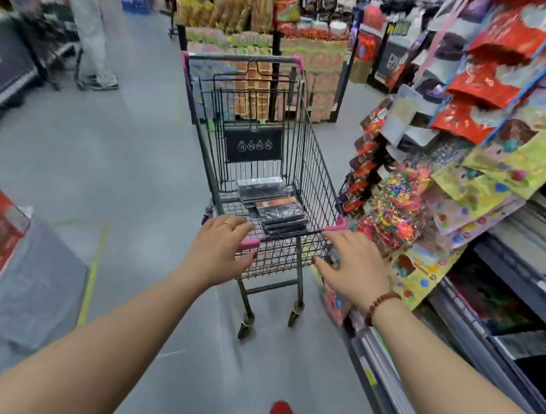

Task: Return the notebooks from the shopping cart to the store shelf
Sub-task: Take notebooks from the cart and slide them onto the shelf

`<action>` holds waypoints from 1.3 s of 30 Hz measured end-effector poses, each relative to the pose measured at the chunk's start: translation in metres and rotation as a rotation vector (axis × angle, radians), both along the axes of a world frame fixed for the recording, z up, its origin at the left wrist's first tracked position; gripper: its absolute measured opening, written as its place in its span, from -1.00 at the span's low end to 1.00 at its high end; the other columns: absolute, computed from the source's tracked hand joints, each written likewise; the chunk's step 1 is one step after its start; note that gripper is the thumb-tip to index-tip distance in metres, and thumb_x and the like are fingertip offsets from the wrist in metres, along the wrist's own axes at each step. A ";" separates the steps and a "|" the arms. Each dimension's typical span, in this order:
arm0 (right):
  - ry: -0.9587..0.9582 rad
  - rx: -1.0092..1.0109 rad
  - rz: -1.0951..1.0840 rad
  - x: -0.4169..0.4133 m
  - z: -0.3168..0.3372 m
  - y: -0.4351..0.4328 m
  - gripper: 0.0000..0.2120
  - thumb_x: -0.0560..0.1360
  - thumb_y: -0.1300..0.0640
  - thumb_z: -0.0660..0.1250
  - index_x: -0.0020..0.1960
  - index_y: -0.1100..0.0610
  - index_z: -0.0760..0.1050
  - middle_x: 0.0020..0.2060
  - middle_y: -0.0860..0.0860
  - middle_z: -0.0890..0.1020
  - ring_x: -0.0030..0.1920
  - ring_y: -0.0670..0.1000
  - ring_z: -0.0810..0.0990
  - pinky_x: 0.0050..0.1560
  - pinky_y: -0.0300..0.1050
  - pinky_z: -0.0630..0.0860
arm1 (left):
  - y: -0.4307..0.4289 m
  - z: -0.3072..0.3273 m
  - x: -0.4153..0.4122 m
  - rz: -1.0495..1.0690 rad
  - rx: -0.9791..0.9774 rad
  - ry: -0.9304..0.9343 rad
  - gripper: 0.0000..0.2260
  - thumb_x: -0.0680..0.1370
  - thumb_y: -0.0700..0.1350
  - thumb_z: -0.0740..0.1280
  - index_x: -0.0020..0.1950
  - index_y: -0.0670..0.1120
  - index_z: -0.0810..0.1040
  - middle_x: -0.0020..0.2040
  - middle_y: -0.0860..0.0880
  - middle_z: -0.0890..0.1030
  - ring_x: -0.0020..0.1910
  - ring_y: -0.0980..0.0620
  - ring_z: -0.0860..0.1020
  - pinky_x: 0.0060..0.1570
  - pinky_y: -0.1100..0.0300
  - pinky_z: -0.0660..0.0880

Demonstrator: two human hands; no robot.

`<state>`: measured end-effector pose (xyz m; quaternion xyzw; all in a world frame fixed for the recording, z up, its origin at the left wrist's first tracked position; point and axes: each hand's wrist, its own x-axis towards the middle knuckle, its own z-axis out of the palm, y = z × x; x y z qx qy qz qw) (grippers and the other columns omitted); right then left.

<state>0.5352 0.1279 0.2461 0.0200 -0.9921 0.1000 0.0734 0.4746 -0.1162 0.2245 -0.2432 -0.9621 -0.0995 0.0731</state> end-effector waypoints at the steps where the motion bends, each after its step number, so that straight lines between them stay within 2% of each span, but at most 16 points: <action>1: -0.003 -0.008 0.009 -0.015 -0.001 -0.001 -0.51 0.48 -0.14 0.24 0.35 0.02 0.37 0.24 -0.03 0.50 0.29 0.04 0.38 0.31 -0.02 0.27 | 0.001 0.000 -0.012 0.008 0.001 0.006 -0.52 0.49 0.12 0.30 0.36 -0.04 0.43 0.33 -0.07 0.49 0.33 -0.10 0.39 0.33 0.01 0.26; 5: -0.022 -0.020 0.062 -0.077 -0.005 0.000 -0.51 0.49 -0.14 0.21 0.37 0.02 0.35 0.24 -0.04 0.49 0.29 0.02 0.36 0.31 -0.03 0.28 | 0.003 0.003 -0.062 0.057 -0.005 -0.004 -0.51 0.48 0.11 0.32 0.37 -0.05 0.43 0.34 -0.07 0.48 0.34 -0.10 0.38 0.34 0.01 0.26; 12: -0.062 -0.028 0.136 -0.174 -0.005 -0.009 -0.52 0.50 -0.12 0.23 0.37 0.01 0.33 0.24 -0.04 0.48 0.27 0.02 0.38 0.32 -0.03 0.28 | -0.003 0.009 -0.138 0.126 0.027 -0.016 -0.51 0.45 0.11 0.32 0.33 -0.05 0.46 0.26 -0.06 0.53 0.25 -0.10 0.45 0.26 -0.04 0.39; 19: -0.112 -0.020 0.141 -0.249 -0.018 -0.050 -0.50 0.50 -0.14 0.22 0.39 0.02 0.32 0.26 -0.03 0.47 0.29 0.02 0.38 0.33 -0.01 0.32 | -0.029 -0.003 -0.207 0.084 -0.015 -0.005 -0.51 0.47 0.11 0.30 0.35 -0.06 0.44 0.29 -0.07 0.51 0.27 -0.09 0.44 0.29 0.03 0.32; 24: -0.114 -0.016 0.067 -0.299 -0.028 -0.085 -0.51 0.51 -0.13 0.20 0.38 0.03 0.34 0.25 -0.04 0.48 0.28 0.02 0.39 0.31 -0.03 0.34 | -0.057 -0.022 -0.276 -0.055 -0.052 -0.029 -0.52 0.46 0.12 0.29 0.33 -0.05 0.45 0.28 -0.05 0.51 0.27 -0.09 0.43 0.27 0.05 0.31; 30: -0.192 -0.016 -0.104 -0.340 -0.039 -0.133 -0.53 0.52 -0.15 0.18 0.37 0.01 0.34 0.24 -0.03 0.49 0.25 0.03 0.40 0.27 -0.01 0.36 | -0.092 -0.035 -0.350 -0.241 -0.096 -0.083 -0.47 0.48 0.16 0.25 0.40 -0.01 0.36 0.37 -0.05 0.44 0.35 -0.06 0.35 0.38 0.01 0.24; 35: -0.219 -0.015 -0.194 -0.360 -0.046 -0.148 -0.56 0.49 -0.11 0.24 0.32 0.01 0.38 0.22 0.00 0.51 0.23 0.04 0.41 0.25 -0.03 0.34 | -0.090 -0.037 -0.399 -0.385 -0.092 -0.092 -0.49 0.48 0.17 0.22 0.36 -0.03 0.39 0.29 -0.05 0.49 0.29 -0.07 0.40 0.32 -0.01 0.31; 39: -0.263 -0.022 -0.273 -0.378 -0.059 -0.140 -0.55 0.47 -0.11 0.27 0.31 0.01 0.39 0.20 -0.01 0.51 0.20 0.04 0.43 0.22 -0.03 0.38 | -0.076 -0.046 -0.432 -0.432 -0.057 -0.152 -0.49 0.47 0.13 0.25 0.38 -0.03 0.37 0.32 -0.06 0.46 0.33 -0.10 0.38 0.35 -0.01 0.27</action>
